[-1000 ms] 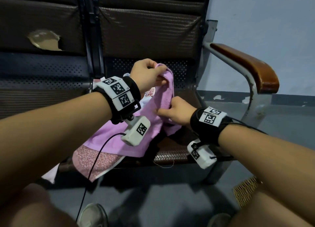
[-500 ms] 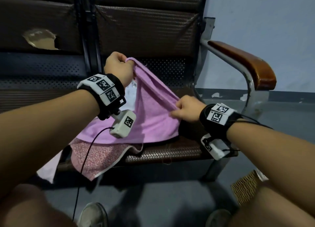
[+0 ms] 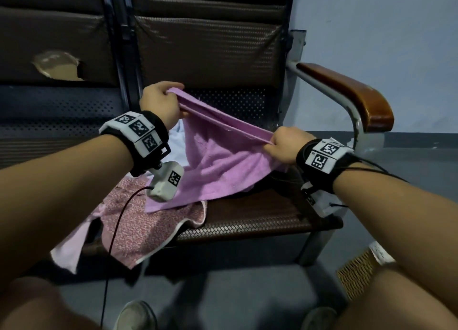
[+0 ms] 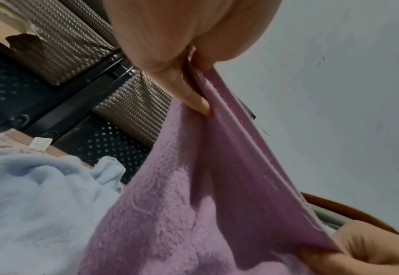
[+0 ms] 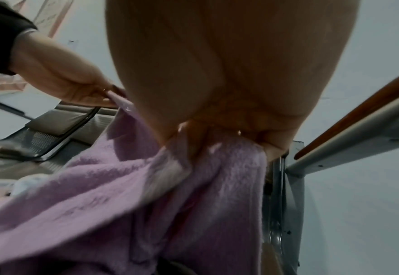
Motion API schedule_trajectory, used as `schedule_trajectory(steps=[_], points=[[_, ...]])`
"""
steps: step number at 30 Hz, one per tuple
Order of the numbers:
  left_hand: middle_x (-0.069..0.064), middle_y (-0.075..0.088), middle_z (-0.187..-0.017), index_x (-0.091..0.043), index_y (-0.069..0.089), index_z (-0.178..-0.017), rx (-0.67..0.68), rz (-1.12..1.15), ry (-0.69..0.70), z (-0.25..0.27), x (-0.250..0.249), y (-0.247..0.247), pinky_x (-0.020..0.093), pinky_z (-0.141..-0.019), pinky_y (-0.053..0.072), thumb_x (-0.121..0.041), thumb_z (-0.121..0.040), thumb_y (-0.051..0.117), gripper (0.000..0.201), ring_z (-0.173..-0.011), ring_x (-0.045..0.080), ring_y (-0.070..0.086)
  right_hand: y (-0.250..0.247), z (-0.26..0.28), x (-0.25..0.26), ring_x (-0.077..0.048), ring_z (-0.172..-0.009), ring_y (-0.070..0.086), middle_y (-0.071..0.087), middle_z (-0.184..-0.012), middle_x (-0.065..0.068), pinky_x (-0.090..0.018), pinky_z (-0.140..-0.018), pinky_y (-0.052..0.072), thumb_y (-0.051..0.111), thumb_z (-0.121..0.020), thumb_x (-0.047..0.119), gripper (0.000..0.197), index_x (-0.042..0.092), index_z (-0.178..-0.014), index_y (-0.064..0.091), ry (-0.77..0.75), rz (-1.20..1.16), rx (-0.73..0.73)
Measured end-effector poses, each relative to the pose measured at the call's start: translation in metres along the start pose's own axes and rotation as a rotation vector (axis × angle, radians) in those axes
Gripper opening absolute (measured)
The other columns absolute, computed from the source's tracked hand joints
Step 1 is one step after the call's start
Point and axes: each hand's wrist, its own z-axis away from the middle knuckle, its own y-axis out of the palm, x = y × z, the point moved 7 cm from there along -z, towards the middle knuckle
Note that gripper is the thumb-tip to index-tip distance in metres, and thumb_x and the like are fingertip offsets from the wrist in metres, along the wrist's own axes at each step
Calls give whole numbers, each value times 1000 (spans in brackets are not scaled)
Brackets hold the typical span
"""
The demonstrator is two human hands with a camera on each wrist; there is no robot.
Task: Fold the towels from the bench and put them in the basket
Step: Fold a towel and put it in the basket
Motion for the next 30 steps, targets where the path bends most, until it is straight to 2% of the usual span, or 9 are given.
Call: schedule_trajectory(steps=[4,6,8,12,16,22,24,28,30], points=[[2,74,-69,-23,72,-67,1,-214,32,-2,2,-14,27,-57,61,-13,-67,74,10,-63,15,73,-29,2,-7,-34,-84,62,66,-78,-9,-33,-69,41,57,-95,29,22,17,-83,71,-91,-194,-288],[3,71,-66,-19,65,-62,-59,-260,24,-3,4,-25,23,-47,55,-19,-68,74,11,-56,13,71,-36,4,-6,-28,-82,61,64,-75,-2,-29,-70,39,63,-93,30,15,21,-92,76,-174,-234,-313],[10,70,-68,-16,64,-60,-80,-175,2,-5,4,-29,34,-52,61,-18,-73,62,14,-61,22,73,-28,5,-2,-21,-75,61,61,-71,6,-28,-69,39,67,-91,34,15,23,-89,77,-220,-197,-211],[28,69,-96,-1,68,-80,-47,29,-105,-6,2,-25,48,-63,62,-6,-83,43,26,-82,43,71,6,10,5,-12,-63,60,66,-65,6,-32,-66,51,64,-92,49,34,23,-70,70,-211,-90,39],[25,62,-127,4,59,-124,-90,-6,-223,-10,6,-34,52,-85,59,-8,-94,40,38,-110,42,65,21,10,-3,-16,-60,59,64,-62,0,-28,-59,43,59,-97,41,40,17,-67,69,-134,-88,113],[12,69,-67,-7,73,-76,30,106,-184,2,12,-33,28,-54,59,8,-85,48,31,-66,28,69,-16,4,-33,-16,-61,59,58,-57,5,-23,-54,36,62,-94,21,26,22,-69,68,21,-331,-197],[22,69,-80,-1,72,-88,7,111,-174,-2,11,-38,30,-58,57,0,-87,43,30,-65,27,69,-32,3,-36,-19,-68,60,64,-67,2,-21,-66,39,61,-92,15,18,22,-90,78,14,-414,-290],[27,64,-124,-4,69,-116,-35,-38,-149,-13,-3,-52,39,-99,49,-21,-86,38,46,-112,39,61,-52,5,-23,-10,-61,62,65,-74,4,-10,-58,48,53,-92,5,33,27,-99,77,-68,-515,-363],[23,66,-121,-9,71,-114,-83,-83,-119,-16,-15,-59,38,-94,48,-24,-91,40,42,-113,38,60,-63,6,-18,-17,-68,64,64,-76,5,-27,-68,56,47,-91,3,36,29,-96,71,-84,-563,-383]])
